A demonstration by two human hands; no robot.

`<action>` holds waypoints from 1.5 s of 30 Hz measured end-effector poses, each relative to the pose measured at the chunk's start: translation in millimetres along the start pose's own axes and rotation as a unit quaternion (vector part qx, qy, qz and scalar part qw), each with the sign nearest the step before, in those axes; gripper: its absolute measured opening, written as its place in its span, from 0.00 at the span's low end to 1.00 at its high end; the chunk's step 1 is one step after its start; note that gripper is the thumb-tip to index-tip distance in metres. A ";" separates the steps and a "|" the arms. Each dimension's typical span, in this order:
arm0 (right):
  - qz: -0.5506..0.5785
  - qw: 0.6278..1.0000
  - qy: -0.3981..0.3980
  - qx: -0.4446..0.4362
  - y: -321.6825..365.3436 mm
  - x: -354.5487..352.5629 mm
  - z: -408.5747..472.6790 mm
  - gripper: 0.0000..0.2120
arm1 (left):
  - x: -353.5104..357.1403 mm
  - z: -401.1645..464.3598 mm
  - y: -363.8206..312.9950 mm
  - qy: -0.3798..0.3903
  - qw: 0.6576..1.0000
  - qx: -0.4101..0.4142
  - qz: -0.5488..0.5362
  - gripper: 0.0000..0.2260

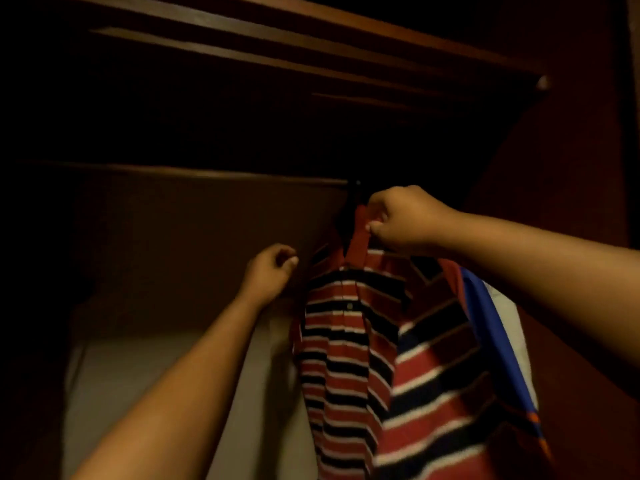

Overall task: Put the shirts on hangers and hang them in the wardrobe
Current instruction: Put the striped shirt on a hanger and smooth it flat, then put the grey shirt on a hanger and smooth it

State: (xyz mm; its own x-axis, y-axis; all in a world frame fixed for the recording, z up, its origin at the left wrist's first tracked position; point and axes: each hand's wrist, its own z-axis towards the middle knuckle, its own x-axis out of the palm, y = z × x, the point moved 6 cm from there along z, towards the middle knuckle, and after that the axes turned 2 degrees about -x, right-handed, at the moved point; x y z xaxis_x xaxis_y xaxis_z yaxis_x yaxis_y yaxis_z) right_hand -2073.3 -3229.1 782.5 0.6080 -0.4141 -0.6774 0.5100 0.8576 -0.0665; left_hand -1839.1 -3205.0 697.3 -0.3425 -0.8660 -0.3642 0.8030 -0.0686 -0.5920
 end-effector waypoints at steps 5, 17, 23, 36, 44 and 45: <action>0.147 0.989 0.009 -0.030 8.1 15.3 -75.5 0.08 | -14.7 -111.7 -14.1 -0.033 0.995 -0.057 0.070 0.08; 0.336 0.856 0.393 0.005 124.7 200.6 -384.5 0.13 | -10.0 -506.4 24.0 0.028 0.903 -0.390 0.175 0.13; 0.333 0.763 0.554 -0.016 202.4 239.0 -556.5 0.10 | -31.6 -711.9 34.3 0.042 0.815 -0.546 0.189 0.12; 0.329 0.662 0.659 -0.137 353.7 136.5 -759.5 0.15 | -149.5 -976.0 -53.5 -0.077 0.685 -0.702 0.180 0.13; 0.347 0.638 0.650 -0.224 452.2 58.0 -826.5 0.15 | -242.4 -1059.3 -108.8 -0.139 0.651 -0.715 0.214 0.12; 0.349 0.638 0.645 -0.236 466.6 49.6 -830.3 0.15 | -255.6 -1067.5 -113.7 -0.146 0.646 -0.717 0.218 0.11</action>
State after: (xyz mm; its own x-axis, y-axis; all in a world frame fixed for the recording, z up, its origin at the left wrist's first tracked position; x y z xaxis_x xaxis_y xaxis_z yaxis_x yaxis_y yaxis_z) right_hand -2310.4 -2596.1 109.6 -0.5746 0.4522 -0.6822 -0.0366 0.8185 0.5733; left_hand -2363.4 -2447.2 90.2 0.0381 -0.7190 -0.6940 -0.5574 0.5611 -0.6119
